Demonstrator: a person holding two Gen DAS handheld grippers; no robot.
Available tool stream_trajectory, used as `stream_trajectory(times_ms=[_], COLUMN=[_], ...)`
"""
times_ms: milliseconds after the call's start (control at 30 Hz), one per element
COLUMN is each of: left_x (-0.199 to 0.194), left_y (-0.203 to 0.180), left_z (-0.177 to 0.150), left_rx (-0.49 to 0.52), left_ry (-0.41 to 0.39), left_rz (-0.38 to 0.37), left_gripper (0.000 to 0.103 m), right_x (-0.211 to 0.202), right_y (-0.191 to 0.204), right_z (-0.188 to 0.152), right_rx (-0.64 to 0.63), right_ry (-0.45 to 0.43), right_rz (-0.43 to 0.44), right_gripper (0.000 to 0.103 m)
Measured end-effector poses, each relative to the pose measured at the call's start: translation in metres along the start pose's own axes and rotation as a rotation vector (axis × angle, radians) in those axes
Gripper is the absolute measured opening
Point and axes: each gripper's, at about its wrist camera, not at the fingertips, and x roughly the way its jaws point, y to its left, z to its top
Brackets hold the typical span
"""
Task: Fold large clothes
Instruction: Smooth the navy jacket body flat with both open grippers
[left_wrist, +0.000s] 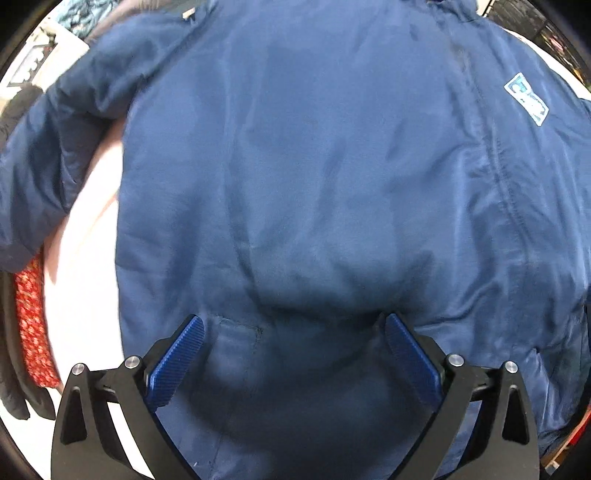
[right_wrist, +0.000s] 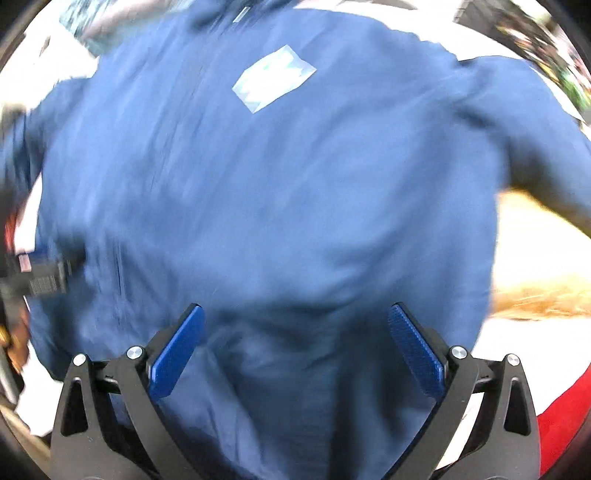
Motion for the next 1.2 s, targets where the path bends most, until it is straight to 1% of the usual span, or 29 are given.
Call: stream_trajectory(times_ms=[100, 167, 200, 233, 267, 300, 333, 367, 400, 433, 500, 533, 567, 600, 667, 700, 833, 900, 933, 1000, 1067, 1133, 1200], left_x=[-0.017, -0.029, -0.033, -0.038, -0.043, -0.046, -0.052, -0.055, -0.057, -0.064, -0.068, -0.069, -0.063, -0.063, -0.058, -0.058, -0.059, -0.058, -0.057, -0.058, -0.06, -0.062, -0.065], left_y=[-0.008, -0.013, -0.017, -0.019, -0.022, -0.026, -0.032, -0.036, -0.039, -0.032, -0.032, -0.036, -0.031, -0.031, -0.026, -0.026, -0.027, -0.029, -0.031, -0.036, -0.039, -0.042, -0.044], left_z=[0.001, 0.003, 0.004, 0.004, 0.005, 0.005, 0.004, 0.002, 0.001, -0.004, -0.001, -0.003, -0.006, -0.007, -0.008, -0.01, -0.016, -0.018, -0.019, -0.02, -0.02, -0.02, -0.02], left_rx=[0.031, 0.05, 0.055, 0.06, 0.066, 0.069, 0.073, 0.076, 0.078, 0.077, 0.071, 0.068, 0.066, 0.063, 0.058, 0.053, 0.044, 0.05, 0.054, 0.06, 0.062, 0.064, 0.068], left_ry=[-0.047, -0.079, -0.09, -0.1, -0.108, -0.11, -0.112, -0.114, -0.114, -0.113, -0.108, -0.103, -0.097, -0.092, -0.082, -0.077, -0.06, -0.053, -0.05, -0.048, -0.052, -0.058, -0.065], left_rz=[0.035, 0.049, 0.051, 0.051, 0.05, 0.052, 0.057, 0.063, 0.067, 0.067, 0.067, 0.07, 0.075, 0.079, 0.085, 0.089, 0.098, 0.103, 0.106, 0.111, 0.106, 0.105, 0.106], left_gripper=[0.097, 0.097, 0.097, 0.097, 0.097, 0.097, 0.097, 0.097, 0.097, 0.097, 0.097, 0.097, 0.097, 0.097, 0.097, 0.097, 0.097, 0.097, 0.097, 0.097, 0.097, 0.097, 0.097], right_x=[-0.028, -0.036, -0.039, -0.044, -0.048, -0.053, -0.056, -0.062, -0.067, -0.069, -0.068, -0.063, -0.061, -0.058, -0.05, -0.04, -0.036, -0.033, -0.027, -0.025, -0.029, -0.032, -0.038], right_y=[-0.05, -0.09, -0.094, -0.114, -0.127, -0.149, -0.158, -0.179, -0.196, -0.216, -0.251, -0.266, -0.282, -0.3, -0.318, -0.315, -0.338, -0.347, -0.343, -0.347, -0.355, -0.363, -0.37], right_z=[0.022, 0.033, 0.041, 0.044, 0.045, 0.049, 0.051, 0.053, 0.056, 0.057, 0.054, 0.046, 0.046, 0.045, 0.044, 0.042, 0.043, 0.046, 0.048, 0.052, 0.053, 0.051, 0.045], right_rx=[0.106, 0.182, 0.206, 0.244, 0.273, 0.317, 0.347, 0.395, 0.432, 0.492, 0.614, 0.657, 0.702, 0.746, 0.811, 0.845, 0.92, 0.947, 0.958, 0.984, 1.017, 1.06, 1.086], right_ry=[-0.073, -0.113, -0.122, -0.134, -0.143, -0.16, -0.174, -0.198, -0.213, -0.225, -0.239, -0.242, -0.243, -0.243, -0.25, -0.261, -0.303, -0.307, -0.317, -0.348, -0.372, -0.384, -0.392], right_rz=[-0.011, -0.045, -0.059, -0.084, -0.106, -0.131, -0.14, -0.149, -0.151, -0.147, -0.109, -0.091, -0.071, -0.045, 0.012, 0.042, 0.126, 0.143, 0.152, 0.168, 0.164, 0.146, 0.162], right_gripper=[0.098, 0.097, 0.096, 0.094, 0.093, 0.093, 0.093, 0.092, 0.092, 0.092, 0.092, 0.091, 0.09, 0.086, 0.083, 0.083, 0.083, 0.083, 0.083, 0.081, 0.075, 0.064, 0.063])
